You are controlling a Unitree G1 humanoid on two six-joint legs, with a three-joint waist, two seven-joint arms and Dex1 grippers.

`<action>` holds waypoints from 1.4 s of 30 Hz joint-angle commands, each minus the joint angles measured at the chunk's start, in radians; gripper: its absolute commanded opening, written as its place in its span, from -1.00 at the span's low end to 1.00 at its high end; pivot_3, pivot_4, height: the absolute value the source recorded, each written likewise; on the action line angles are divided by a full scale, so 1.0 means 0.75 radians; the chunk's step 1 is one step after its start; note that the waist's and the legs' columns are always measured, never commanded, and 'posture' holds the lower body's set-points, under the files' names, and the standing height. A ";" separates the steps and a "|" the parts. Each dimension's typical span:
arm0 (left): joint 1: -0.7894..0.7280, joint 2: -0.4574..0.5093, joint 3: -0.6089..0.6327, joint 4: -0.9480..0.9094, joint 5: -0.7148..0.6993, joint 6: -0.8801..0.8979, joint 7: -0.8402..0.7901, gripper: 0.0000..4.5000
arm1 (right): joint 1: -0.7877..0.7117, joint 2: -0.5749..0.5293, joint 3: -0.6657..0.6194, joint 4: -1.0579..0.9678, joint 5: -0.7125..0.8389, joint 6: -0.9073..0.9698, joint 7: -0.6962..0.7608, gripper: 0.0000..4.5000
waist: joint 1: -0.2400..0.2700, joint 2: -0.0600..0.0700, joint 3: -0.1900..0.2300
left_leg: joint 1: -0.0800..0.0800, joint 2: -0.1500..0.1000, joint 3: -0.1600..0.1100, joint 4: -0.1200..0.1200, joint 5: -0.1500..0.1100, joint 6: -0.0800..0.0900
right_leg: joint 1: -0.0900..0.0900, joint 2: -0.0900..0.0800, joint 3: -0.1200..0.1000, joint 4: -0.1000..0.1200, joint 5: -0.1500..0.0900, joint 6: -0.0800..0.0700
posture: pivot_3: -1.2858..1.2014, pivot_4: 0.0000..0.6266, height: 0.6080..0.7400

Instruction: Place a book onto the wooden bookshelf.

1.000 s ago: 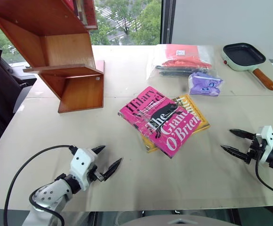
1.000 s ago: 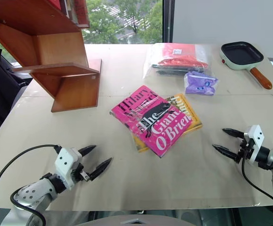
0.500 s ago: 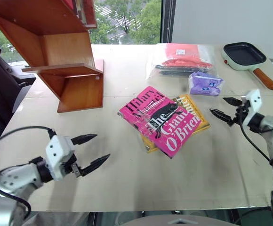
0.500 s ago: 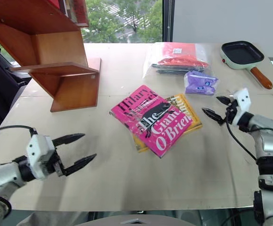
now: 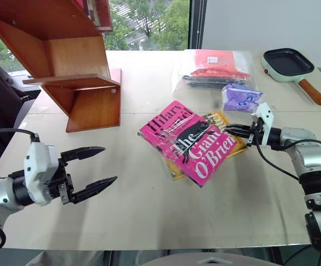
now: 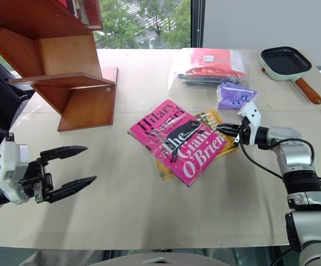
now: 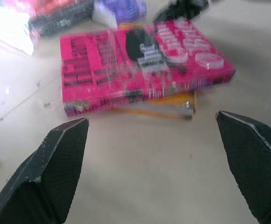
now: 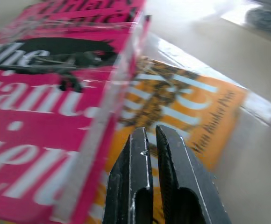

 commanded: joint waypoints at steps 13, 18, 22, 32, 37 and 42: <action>0.024 -0.018 0.098 -0.068 -0.112 0.148 0.059 1.00 | 0.109 0.057 0.079 -0.341 0.058 0.165 0.015 -0.97 | -0.019 0.000 0.000 | 0.000 -0.001 -0.001 0.000 0.000 -0.001 | 0.000 0.000 0.000 0.000 0.000 0.000 | 0.03 -0.52 0.92; 0.031 -0.015 0.097 -0.078 -0.120 0.175 0.057 1.00 | 0.119 0.092 0.108 -0.391 0.061 0.189 -0.009 -0.97 | -0.025 0.000 0.000 | 0.000 -0.001 -0.001 0.000 0.001 -0.001 | 0.000 0.000 0.000 0.001 0.000 0.000 | 0.03 -0.52 0.92; 0.034 -0.013 0.101 -0.078 -0.117 0.189 0.053 1.00 | 0.118 0.111 0.116 -0.397 0.057 0.198 -0.018 -0.97 | -0.026 0.000 0.000 | 0.000 -0.001 -0.001 0.000 0.001 -0.001 | 0.000 0.000 0.000 0.001 0.000 0.000 | 0.03 -0.52 0.92; 0.159 0.001 0.124 -0.056 -0.061 0.230 0.018 1.00 | 0.128 0.048 0.024 -0.320 0.050 0.121 -0.022 -0.97 | -0.026 0.000 0.000 | 0.000 -0.001 -0.001 0.000 0.001 -0.002 | 0.000 0.000 0.000 0.001 0.000 0.000 | 0.03 -0.52 0.92; 0.119 -0.069 0.059 -0.005 -0.117 0.415 0.288 1.00 | 0.212 -0.015 -0.107 -0.372 0.139 0.006 0.047 -0.97 | -0.019 0.000 0.000 | 0.000 -0.002 -0.002 0.000 0.001 -0.001 | 0.000 -0.001 -0.001 0.001 0.000 0.000 | 0.03 -0.52 0.92; 0.054 -0.277 -0.145 -0.053 -0.365 0.653 0.562 1.00 | 0.401 -0.199 -0.291 -0.558 0.387 0.150 0.232 -0.80 | -0.014 -0.003 0.002 | -0.001 -0.002 -0.003 0.001 0.000 0.000 | 0.001 -0.003 -0.001 0.001 0.000 0.001 | 0.03 -0.52 0.92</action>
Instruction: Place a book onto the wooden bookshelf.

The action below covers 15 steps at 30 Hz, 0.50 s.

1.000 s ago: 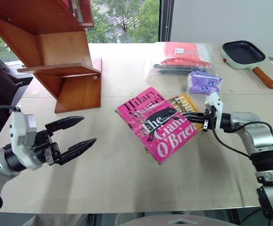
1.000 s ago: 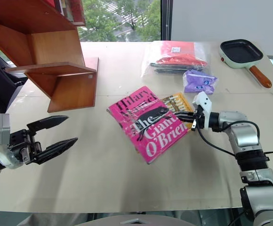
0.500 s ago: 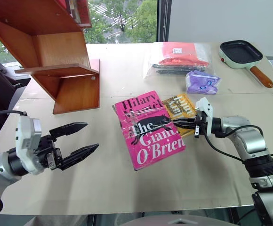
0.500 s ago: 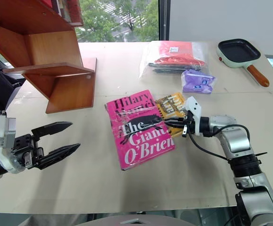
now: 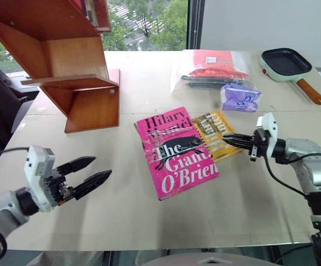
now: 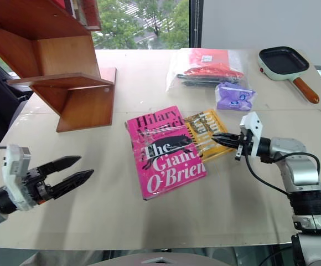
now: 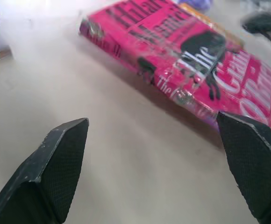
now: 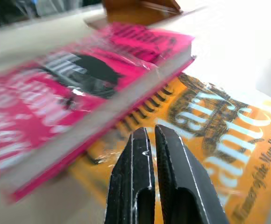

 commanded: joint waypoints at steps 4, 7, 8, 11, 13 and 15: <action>-0.124 -0.229 -0.273 0.081 -0.166 0.238 0.360 1.00 | 0.117 -0.235 -0.227 -0.240 0.271 0.195 0.141 -0.29 | -0.001 -0.001 0.001 | 0.003 0.001 0.000 0.002 0.000 0.000 | 0.002 0.001 0.001 0.002 0.002 0.001 | 0.03 -0.52 0.92; -0.214 -0.327 -0.299 0.180 -0.297 0.330 0.482 1.00 | 0.146 -0.287 -0.283 -0.305 0.340 0.256 0.130 0.33 | 0.009 -0.002 0.000 | 0.005 0.001 -0.001 0.003 0.000 0.000 | 0.003 0.002 0.000 0.005 0.002 0.000 | 0.03 -0.52 0.92; -0.242 -0.345 -0.303 0.206 -0.338 0.358 0.510 1.00 | 0.156 -0.302 -0.297 -0.323 0.351 0.265 0.130 0.56 | 0.018 -0.002 0.000 | 0.007 0.001 -0.001 0.004 0.000 0.000 | 0.004 0.002 0.000 0.006 0.002 0.000 | 0.03 -0.52 0.92; -0.385 -0.407 -0.318 0.366 -0.497 0.451 0.611 1.00 | 0.198 -0.358 -0.367 -0.409 0.426 0.334 0.120 0.98 | 0.035 0.004 -0.001 | 0.014 0.001 -0.001 0.005 0.000 0.000 | 0.013 0.001 0.000 0.006 0.002 0.000 | 0.03 -0.52 0.92; -0.486 -0.419 -0.327 0.496 -0.585 0.523 0.630 1.00 | 0.236 -0.375 -0.413 -0.464 0.477 0.370 0.110 0.98 | 0.042 0.003 -0.001 | 0.012 0.001 -0.001 0.011 0.000 0.001 | 0.015 0.001 -0.003 0.006 0.002 0.000 | 0.03 -0.52 0.92; -0.571 -0.413 -0.342 0.611 -0.645 0.598 0.617 1.00 | 0.276 -0.386 -0.451 -0.511 0.515 0.396 0.104 0.98 | 0.052 0.003 -0.001 | 0.013 0.001 -0.002 0.016 0.000 0.001 | 0.019 0.001 -0.005 0.006 0.002 0.000 | 0.03 -0.52 0.92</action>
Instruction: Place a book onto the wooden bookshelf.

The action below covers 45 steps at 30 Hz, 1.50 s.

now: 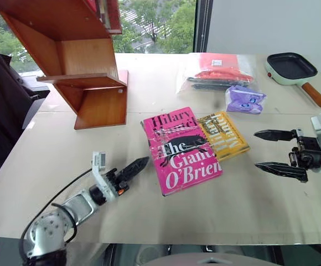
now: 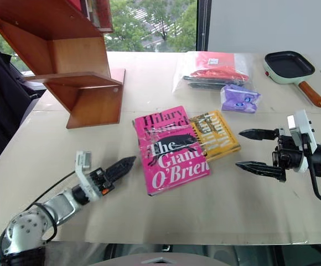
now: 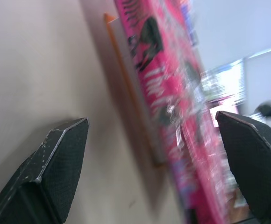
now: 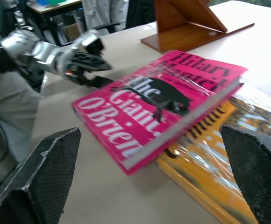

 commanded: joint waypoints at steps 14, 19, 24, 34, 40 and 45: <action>-0.436 0.069 -0.149 0.385 -0.035 0.357 -0.190 -0.29 | 0.176 -0.011 -0.180 -0.218 0.166 0.064 -0.083 1.00 | -0.003 -0.004 0.001 | -0.003 -0.001 0.001 0.004 -0.001 0.001 | -0.001 0.001 0.001 -0.001 0.001 0.002 | 0.03 -0.52 0.92; -0.365 0.106 -0.049 0.266 -0.188 0.385 -0.137 -0.86 | 0.192 -0.003 -0.171 -0.214 0.156 0.040 -0.087 1.00 | -0.021 -0.006 0.003 | -0.008 0.000 0.000 0.004 -0.001 0.001 | -0.005 -0.001 0.002 -0.003 0.002 0.003 | 0.03 -0.52 0.92; -0.176 0.186 0.083 -0.055 -0.565 0.231 0.031 -0.86 | 0.162 0.002 -0.136 -0.189 0.145 0.020 -0.091 1.00 | -0.026 -0.008 0.004 | -0.020 0.001 0.000 0.004 0.000 0.000 | -0.017 -0.002 0.003 -0.002 0.002 0.003 | 0.03 -0.52 0.92; -0.642 0.788 -0.254 -0.843 0.762 -0.349 0.199 -0.86 | -0.316 0.226 0.003 0.234 0.154 -0.010 -0.164 1.00 | -0.010 -0.019 0.015 | -0.018 -0.002 0.003 0.006 0.003 -0.002 | -0.013 0.001 0.004 -0.006 0.008 -0.005 | 0.03 -0.52 0.92; -0.897 1.049 -0.517 -0.799 1.363 -0.593 0.144 -0.86 | -0.463 0.335 0.058 0.368 0.113 -0.105 -0.072 1.00 | -0.030 -0.017 0.021 | -0.022 0.001 0.005 0.003 0.007 -0.008 | -0.018 0.010 0.005 -0.008 0.011 0.004 | 0.03 -0.52 0.92; -0.875 1.257 -0.586 -0.748 1.712 -0.790 -0.025 -0.86 | -0.587 0.364 0.088 0.495 0.092 -0.132 -0.012 1.00 | -0.033 -0.015 0.027 | -0.022 0.001 0.010 -0.007 0.007 -0.009 | -0.024 0.013 0.008 -0.009 0.010 0.006 | 0.03 -0.52 0.92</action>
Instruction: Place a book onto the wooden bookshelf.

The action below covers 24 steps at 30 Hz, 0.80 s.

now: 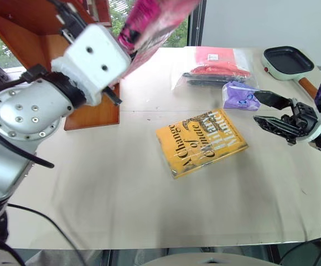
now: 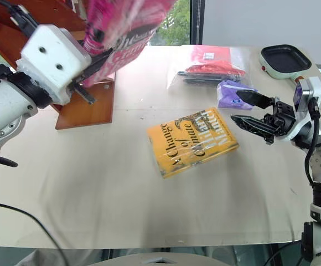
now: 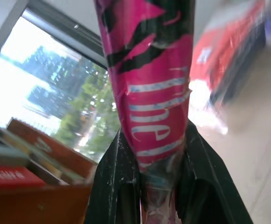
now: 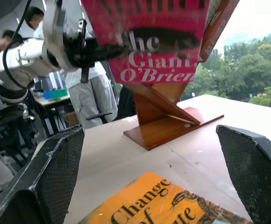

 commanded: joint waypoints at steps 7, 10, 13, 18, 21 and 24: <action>0.287 0.214 0.307 0.087 0.571 -0.147 -0.185 -0.86 | -0.181 0.039 -0.001 0.114 0.001 -0.021 0.073 1.00 | -0.005 -0.001 0.005 | 0.000 0.002 0.002 0.001 -0.003 0.006 | -0.001 0.002 -0.002 0.002 0.000 0.000 | 0.03 -0.52 0.92; 0.497 0.150 0.482 0.081 0.735 -0.145 -0.215 -0.86 | -0.219 0.048 0.009 0.146 -0.005 -0.018 0.085 1.00 | -0.013 0.000 0.006 | 0.001 0.002 0.003 0.001 -0.004 0.006 | -0.001 0.003 -0.002 0.003 0.000 0.000 | 0.03 -0.52 0.92; 0.575 0.126 0.576 0.117 0.804 -0.186 -0.273 -0.86 | -0.253 0.061 0.013 0.161 0.007 0.002 0.087 1.00 | -0.018 0.000 0.007 | 0.001 0.003 0.002 0.002 -0.004 0.007 | -0.001 0.003 -0.003 0.004 0.000 0.000 | 0.03 -0.52 0.92; 0.659 0.127 0.644 0.236 0.817 -0.263 -0.431 -0.86 | -0.281 0.098 0.021 0.170 0.004 0.008 0.075 1.00 | -0.020 0.000 0.007 | 0.001 0.003 0.002 0.002 -0.004 0.006 | -0.001 0.000 -0.003 0.005 0.000 0.000 | 0.03 -0.52 0.92; 0.640 0.140 0.643 0.292 0.816 -0.305 -0.481 -0.86 | -0.279 0.116 0.027 0.164 -0.003 0.005 0.075 1.00 | -0.023 0.000 0.007 | 0.001 0.003 0.001 0.002 -0.004 0.006 | -0.001 -0.003 -0.004 0.006 0.000 0.000 | 0.03 -0.52 0.92; 0.632 0.162 0.638 0.354 0.829 -0.336 -0.534 -0.86 | -0.280 0.131 0.027 0.154 0.002 0.013 0.063 1.00 | -0.023 0.000 0.007 | 0.001 0.003 0.001 0.002 -0.004 0.006 | -0.001 -0.005 -0.004 0.006 0.000 0.000 | 0.03 -0.52 0.92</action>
